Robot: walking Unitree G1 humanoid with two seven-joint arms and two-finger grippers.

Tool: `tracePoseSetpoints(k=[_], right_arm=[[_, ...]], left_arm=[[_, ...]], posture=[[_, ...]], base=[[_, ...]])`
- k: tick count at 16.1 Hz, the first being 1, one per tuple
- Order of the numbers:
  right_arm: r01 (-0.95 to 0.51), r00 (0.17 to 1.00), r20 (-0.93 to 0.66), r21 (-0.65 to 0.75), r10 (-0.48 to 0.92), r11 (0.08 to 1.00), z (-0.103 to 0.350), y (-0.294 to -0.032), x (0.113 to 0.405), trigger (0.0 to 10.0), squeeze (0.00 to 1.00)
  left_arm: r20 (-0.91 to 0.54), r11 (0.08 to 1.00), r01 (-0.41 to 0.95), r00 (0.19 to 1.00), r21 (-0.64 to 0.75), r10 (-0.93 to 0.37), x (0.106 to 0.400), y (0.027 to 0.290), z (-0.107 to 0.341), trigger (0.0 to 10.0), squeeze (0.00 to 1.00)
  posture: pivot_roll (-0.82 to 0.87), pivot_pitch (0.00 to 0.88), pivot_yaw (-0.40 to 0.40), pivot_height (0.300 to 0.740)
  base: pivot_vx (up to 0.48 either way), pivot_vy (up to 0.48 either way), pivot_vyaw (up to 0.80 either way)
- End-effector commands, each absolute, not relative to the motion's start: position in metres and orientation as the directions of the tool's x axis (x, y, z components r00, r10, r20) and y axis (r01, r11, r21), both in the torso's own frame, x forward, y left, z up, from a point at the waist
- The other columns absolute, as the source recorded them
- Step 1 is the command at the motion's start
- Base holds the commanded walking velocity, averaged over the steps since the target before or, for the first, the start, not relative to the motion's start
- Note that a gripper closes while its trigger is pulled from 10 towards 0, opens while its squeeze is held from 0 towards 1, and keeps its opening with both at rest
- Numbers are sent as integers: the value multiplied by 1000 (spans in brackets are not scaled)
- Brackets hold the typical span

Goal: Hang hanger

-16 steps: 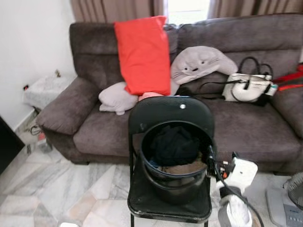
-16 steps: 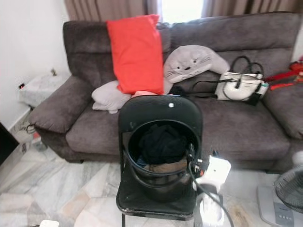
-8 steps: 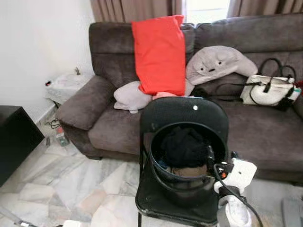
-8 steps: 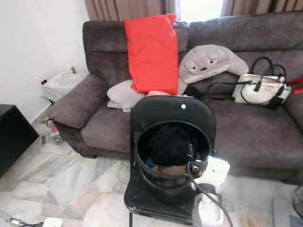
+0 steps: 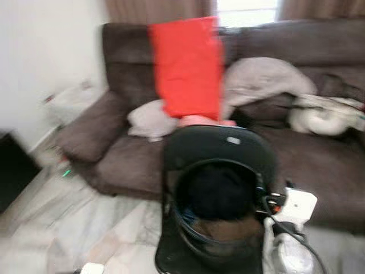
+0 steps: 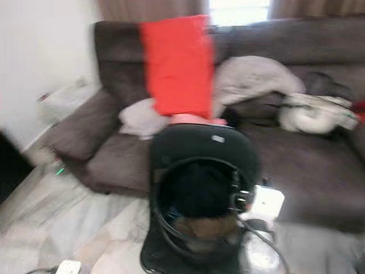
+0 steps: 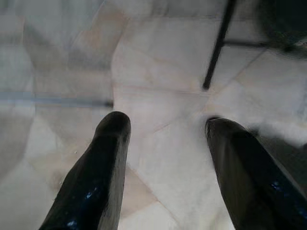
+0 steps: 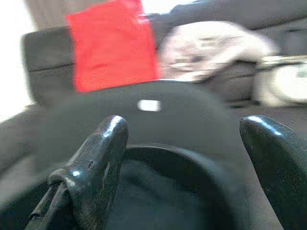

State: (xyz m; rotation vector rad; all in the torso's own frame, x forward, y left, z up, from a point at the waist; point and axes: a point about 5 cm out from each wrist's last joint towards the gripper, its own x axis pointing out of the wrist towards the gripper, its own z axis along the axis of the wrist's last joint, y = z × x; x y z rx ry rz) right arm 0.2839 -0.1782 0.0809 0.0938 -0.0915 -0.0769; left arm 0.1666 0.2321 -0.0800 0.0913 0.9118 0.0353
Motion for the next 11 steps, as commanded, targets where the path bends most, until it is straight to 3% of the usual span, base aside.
tracePoseSetpoints(k=[1, 3, 7, 11], right_arm=[[27, 997, 73, 99, -35, 995, 80, -167, 284, 10000, 0], [-51, 997, 68, 73, 46, 996, 80, -161, 283, 10000, 0], [-65, 998, 9, 124, 65, 990, 91, -161, 295, 10000, 0], [-18, 969, -228, 321, 96, 947, 93, -153, 325, 10000, 0]], left_arm=[[-806, 994, -11, 585, 108, 94, 158, 240, -82, 10000, 0], [-809, 994, -7, 580, 110, 93, 157, 240, -83, 10000, 0], [-825, 994, -5, 557, 112, 96, 152, 239, -86, 10000, 0], [-843, 994, 2, 529, 113, 95, 146, 240, -88, 10000, 0]], posture=[[-21, 20, 111, 740], [-24, 25, 111, 740], [-28, 30, 113, 740], [-25, 31, 118, 740]], base=[[0, 0, 0], [0, 0, 0], [0, 0, 0], [0, 0, 0]])
